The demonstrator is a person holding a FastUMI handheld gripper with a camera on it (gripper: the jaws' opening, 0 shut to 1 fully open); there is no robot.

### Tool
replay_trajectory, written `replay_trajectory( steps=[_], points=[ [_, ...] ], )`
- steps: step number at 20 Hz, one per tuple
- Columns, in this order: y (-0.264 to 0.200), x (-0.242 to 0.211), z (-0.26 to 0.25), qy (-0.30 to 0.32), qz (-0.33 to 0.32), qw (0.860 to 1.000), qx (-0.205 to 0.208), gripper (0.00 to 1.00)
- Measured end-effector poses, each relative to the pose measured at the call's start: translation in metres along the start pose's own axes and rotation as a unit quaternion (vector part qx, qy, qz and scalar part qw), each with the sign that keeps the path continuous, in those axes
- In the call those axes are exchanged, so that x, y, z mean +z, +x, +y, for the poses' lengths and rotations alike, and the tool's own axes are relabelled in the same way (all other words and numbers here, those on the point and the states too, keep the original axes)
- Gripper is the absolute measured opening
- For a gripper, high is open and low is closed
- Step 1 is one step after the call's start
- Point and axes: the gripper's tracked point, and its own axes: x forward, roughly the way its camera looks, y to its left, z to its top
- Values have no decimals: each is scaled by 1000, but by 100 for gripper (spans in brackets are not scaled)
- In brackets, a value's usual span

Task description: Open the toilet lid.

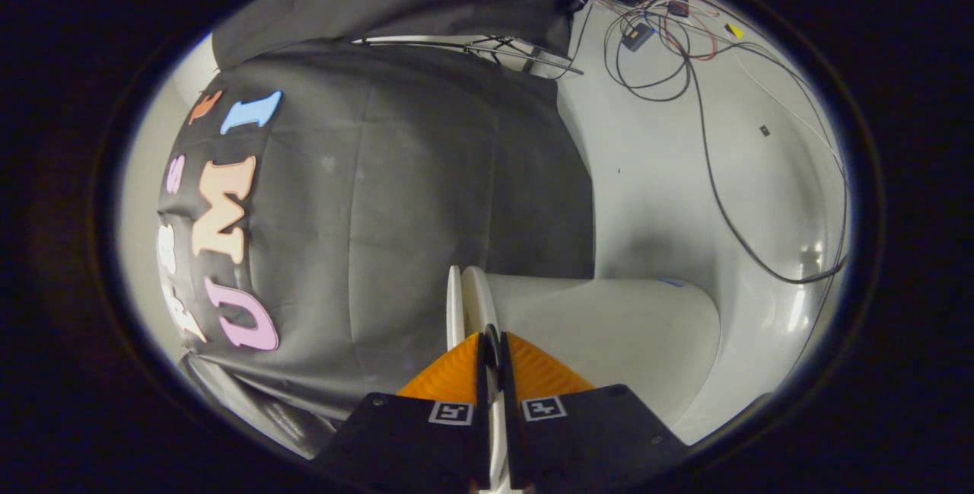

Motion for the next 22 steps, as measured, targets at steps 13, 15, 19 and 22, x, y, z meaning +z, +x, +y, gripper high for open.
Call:
replay_trajectory(
  steps=[13, 15, 19, 22],
  points=[
    [-8, -11, 55, -100, 2, 995, 30, 9],
    [-12, -16, 77, -131, 4, 991, 37, 9],
    [-20, -30, 118, -195, 9, 979, 59, 9],
    [-24, -42, 149, -239, 10, 968, 71, 9]
  ],
)
